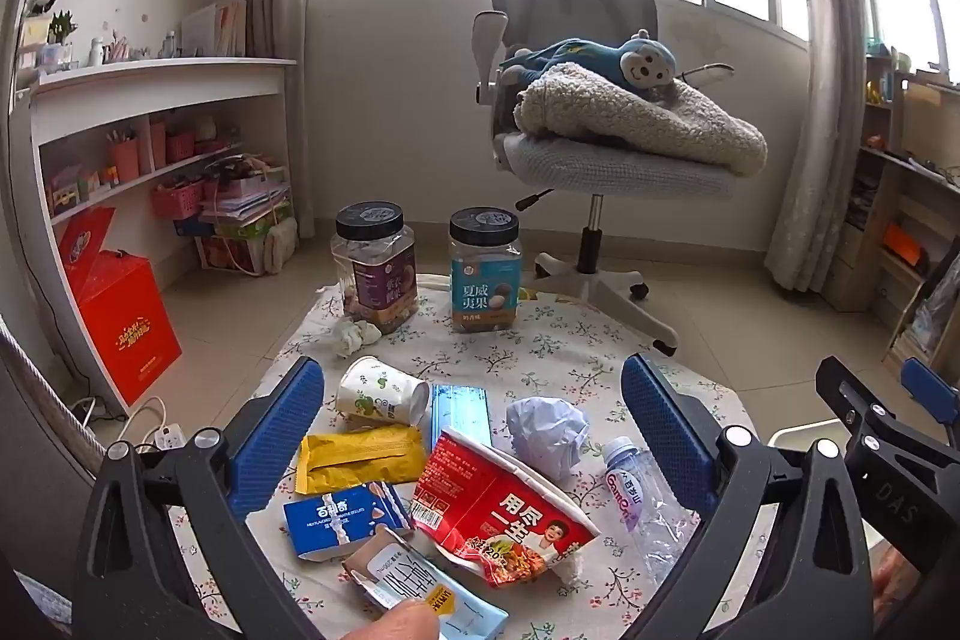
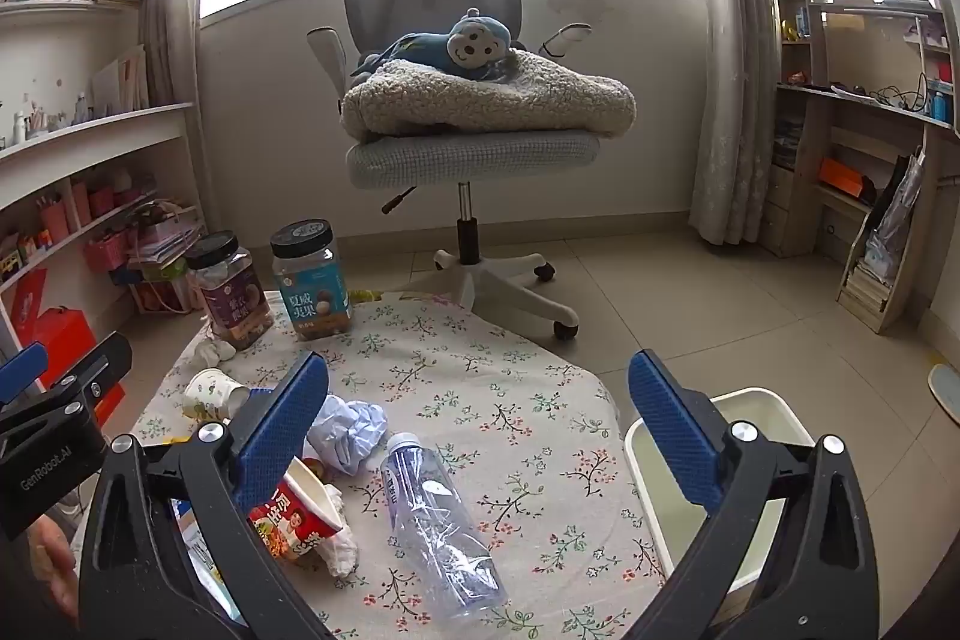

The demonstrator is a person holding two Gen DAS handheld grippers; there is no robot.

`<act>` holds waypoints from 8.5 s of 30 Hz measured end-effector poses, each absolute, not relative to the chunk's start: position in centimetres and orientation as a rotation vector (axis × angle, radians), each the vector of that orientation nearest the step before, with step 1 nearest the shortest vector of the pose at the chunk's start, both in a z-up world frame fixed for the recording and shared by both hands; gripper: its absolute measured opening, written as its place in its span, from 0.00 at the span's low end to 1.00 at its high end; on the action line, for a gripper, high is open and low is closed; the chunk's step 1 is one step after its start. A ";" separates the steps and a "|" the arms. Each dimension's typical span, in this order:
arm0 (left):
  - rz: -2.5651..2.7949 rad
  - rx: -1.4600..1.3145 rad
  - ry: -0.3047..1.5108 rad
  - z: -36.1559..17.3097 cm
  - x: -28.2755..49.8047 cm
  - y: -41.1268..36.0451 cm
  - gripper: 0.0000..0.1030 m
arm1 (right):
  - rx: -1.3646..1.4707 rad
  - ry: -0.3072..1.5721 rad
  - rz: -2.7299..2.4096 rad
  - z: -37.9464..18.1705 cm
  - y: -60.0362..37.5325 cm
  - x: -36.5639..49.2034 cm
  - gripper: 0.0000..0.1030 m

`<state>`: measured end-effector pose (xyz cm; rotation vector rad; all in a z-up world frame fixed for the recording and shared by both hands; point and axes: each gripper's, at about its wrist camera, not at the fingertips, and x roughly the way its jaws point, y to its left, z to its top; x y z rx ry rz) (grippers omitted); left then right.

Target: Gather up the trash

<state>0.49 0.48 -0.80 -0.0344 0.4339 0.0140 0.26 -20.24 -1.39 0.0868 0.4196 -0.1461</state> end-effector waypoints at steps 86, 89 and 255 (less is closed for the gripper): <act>0.163 0.000 1.200 -18.9 36.7 15.7 0.93 | 0.166 1.076 0.191 -10.9 -18.1 12.5 0.93; 0.146 0.038 1.244 -20.3 37.6 15.2 0.74 | 0.057 1.091 0.213 -11.6 -16.4 12.7 0.93; 0.096 -0.021 0.700 -5.8 8.6 1.3 0.90 | -0.008 0.592 -0.202 -4.6 -17.9 6.7 0.93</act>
